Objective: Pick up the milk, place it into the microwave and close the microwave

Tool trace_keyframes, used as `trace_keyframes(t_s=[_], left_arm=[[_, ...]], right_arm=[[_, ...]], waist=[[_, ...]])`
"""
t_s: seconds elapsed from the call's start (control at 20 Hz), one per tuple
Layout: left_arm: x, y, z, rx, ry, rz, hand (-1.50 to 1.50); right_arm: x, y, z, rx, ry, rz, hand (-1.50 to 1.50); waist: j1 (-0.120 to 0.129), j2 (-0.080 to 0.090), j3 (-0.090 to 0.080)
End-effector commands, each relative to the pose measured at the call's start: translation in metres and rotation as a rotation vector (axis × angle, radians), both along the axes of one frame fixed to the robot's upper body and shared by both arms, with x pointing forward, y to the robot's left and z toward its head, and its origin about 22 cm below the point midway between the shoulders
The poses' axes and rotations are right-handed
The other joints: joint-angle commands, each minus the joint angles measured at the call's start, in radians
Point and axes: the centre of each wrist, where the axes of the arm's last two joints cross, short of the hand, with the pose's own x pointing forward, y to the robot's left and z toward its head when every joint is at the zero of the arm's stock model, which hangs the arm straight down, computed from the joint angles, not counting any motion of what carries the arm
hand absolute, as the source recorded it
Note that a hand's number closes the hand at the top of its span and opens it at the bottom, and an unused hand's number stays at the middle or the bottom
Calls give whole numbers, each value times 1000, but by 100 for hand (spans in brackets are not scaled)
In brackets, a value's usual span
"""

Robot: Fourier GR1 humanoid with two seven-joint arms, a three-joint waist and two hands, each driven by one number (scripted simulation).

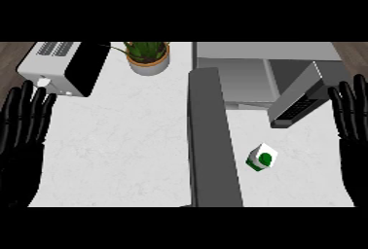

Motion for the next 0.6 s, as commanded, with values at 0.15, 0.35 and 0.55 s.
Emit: trace_keyframes(t_s=[0.15, 0.35, 0.55], left_arm=[[6, 16, -7, -19, -48, -4, -150], [26, 14, -30, -105, 62, 39, -150], [-4, 31, -26, -125, 73, 21, -150]], right_arm=[[-4, 49, 7, 15, -66, -179, -150], [-3, 86, -16, 15, 52, -209, -150], [-13, 115, -4, 1, 80, -227, -150]], waist=[[4, 10, 31], [3, 13, 32], [8, 9, 32]])
